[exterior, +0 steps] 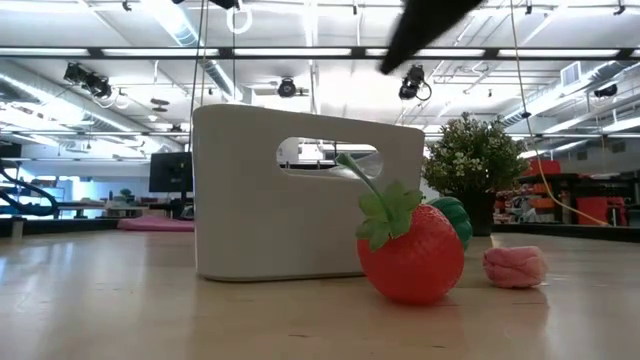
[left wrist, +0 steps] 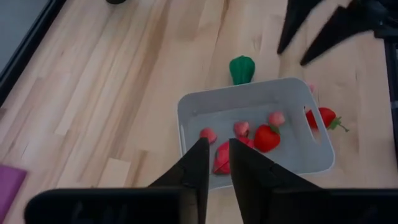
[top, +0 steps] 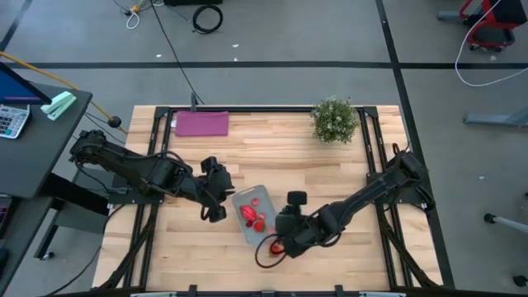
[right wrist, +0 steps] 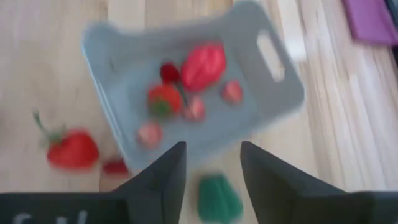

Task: Pick and placing Produce into tupperware
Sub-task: Put the green bell pepper into the gray bin, then put the pink peach into the gray bin

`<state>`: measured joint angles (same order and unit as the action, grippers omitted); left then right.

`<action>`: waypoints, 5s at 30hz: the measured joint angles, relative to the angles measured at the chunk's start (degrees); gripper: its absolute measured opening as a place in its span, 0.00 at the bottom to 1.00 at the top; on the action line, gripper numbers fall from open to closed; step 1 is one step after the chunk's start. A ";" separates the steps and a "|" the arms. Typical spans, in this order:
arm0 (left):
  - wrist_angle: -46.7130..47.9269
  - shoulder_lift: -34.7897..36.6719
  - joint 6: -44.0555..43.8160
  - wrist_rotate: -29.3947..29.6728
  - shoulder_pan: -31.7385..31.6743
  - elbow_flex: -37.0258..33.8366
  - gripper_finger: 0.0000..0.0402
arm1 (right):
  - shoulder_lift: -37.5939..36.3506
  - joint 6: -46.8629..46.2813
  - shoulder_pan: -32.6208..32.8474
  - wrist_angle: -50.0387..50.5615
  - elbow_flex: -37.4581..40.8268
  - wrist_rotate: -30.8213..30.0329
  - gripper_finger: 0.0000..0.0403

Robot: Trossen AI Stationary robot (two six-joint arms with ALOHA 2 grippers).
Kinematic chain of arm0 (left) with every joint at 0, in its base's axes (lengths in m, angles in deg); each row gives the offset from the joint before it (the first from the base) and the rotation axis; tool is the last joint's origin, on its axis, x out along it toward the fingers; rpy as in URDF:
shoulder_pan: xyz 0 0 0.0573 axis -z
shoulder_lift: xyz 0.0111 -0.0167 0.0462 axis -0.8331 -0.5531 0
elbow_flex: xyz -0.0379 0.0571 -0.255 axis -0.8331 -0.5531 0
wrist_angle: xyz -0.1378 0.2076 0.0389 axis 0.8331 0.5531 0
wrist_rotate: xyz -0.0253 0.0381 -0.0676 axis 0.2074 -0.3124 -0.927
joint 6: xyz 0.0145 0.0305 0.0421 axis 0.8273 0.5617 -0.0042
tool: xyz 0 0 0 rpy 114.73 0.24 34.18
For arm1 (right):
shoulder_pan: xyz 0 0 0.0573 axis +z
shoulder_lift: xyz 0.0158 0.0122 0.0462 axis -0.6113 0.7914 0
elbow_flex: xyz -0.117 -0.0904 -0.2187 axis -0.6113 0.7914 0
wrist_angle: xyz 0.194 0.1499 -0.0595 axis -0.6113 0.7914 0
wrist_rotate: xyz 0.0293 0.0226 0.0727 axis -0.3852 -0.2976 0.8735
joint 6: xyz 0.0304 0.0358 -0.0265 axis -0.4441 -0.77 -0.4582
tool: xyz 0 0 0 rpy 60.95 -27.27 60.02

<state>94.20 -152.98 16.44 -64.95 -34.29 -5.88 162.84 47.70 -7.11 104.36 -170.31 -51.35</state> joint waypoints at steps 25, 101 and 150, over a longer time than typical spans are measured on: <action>0.51 -0.02 0.42 -0.02 0.33 0.00 0.23 | 3.78 3.76 -4.87 -0.14 11.64 6.93 0.58; 1.76 -0.04 -1.27 0.00 0.33 0.00 0.15 | 1.64 15.32 -9.12 -36.56 15.58 17.88 0.56; 1.54 -0.04 -1.11 0.02 0.34 -0.02 0.12 | 7.41 -16.56 2.61 -20.36 15.56 17.13 0.53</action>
<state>95.74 -153.02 15.32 -64.93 -33.95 -5.90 170.25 31.14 -4.50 84.00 -154.75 -34.22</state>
